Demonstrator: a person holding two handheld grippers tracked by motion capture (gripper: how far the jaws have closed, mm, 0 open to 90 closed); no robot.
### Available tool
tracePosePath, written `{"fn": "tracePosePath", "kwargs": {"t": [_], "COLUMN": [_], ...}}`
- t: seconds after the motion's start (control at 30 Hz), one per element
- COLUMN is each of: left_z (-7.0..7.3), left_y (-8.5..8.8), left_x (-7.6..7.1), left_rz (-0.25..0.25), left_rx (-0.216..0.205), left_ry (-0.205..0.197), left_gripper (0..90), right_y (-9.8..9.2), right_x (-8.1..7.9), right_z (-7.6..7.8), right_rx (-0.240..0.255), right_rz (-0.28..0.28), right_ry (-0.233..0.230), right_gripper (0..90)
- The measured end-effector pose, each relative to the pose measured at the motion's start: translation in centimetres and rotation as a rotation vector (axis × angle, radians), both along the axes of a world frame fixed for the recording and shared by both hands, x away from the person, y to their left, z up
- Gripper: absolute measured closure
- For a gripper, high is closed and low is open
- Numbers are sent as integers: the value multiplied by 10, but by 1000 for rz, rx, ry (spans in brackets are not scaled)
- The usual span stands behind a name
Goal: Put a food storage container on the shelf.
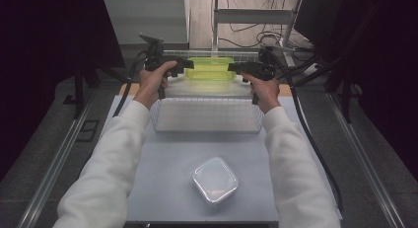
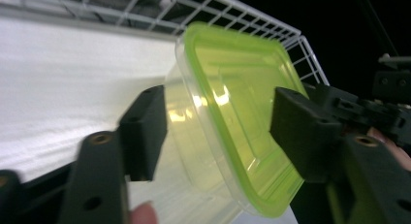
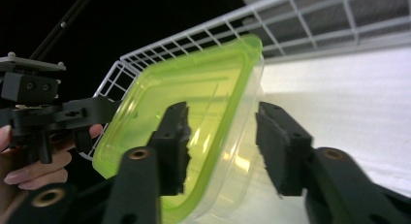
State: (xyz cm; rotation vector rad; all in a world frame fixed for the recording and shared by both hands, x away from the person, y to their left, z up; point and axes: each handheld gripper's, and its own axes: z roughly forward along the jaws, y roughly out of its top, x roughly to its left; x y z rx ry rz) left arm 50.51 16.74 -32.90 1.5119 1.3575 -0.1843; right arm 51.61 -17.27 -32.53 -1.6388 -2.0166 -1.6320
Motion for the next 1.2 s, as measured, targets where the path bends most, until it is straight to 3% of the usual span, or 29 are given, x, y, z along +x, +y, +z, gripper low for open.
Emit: {"fn": "tracePosePath", "kwargs": {"t": [0.13,0.23,0.33,0.5,0.67,0.73,0.83,0.97,1.2], "left_z": [8,16,25,37,42,40,33,16,-20], "left_y": [5,8,9,14,17,19,21,26,32], "left_x": [-6,-15,-28,-54,-84,-97,-115,-141,-181], "left_rz": [19,15,4,-36,-61,-73,-86,-94,-139], "left_rx": [25,53,120,176,234,232,264,250,256], "left_ry": [-62,-113,-165,-236,-281,-297,-320,-342,-332], "left_gripper": [323,313,319,309,305,304,304,307,304], "right_y": [-3,-4,-6,-14,-26,-31,-37,-50,-75], "right_x": [-10,-15,-25,-44,-62,-75,-94,-121,-162], "right_z": [11,15,23,33,31,27,23,12,-24], "right_rx": [7,-10,-39,-96,-149,-166,-212,-252,-267], "right_rz": [-7,-9,10,47,88,104,114,132,149], "right_ry": [-69,-99,-141,-191,-231,-251,-289,-317,-298], "right_gripper": [446,433,420,356,319,306,288,275,274]}}
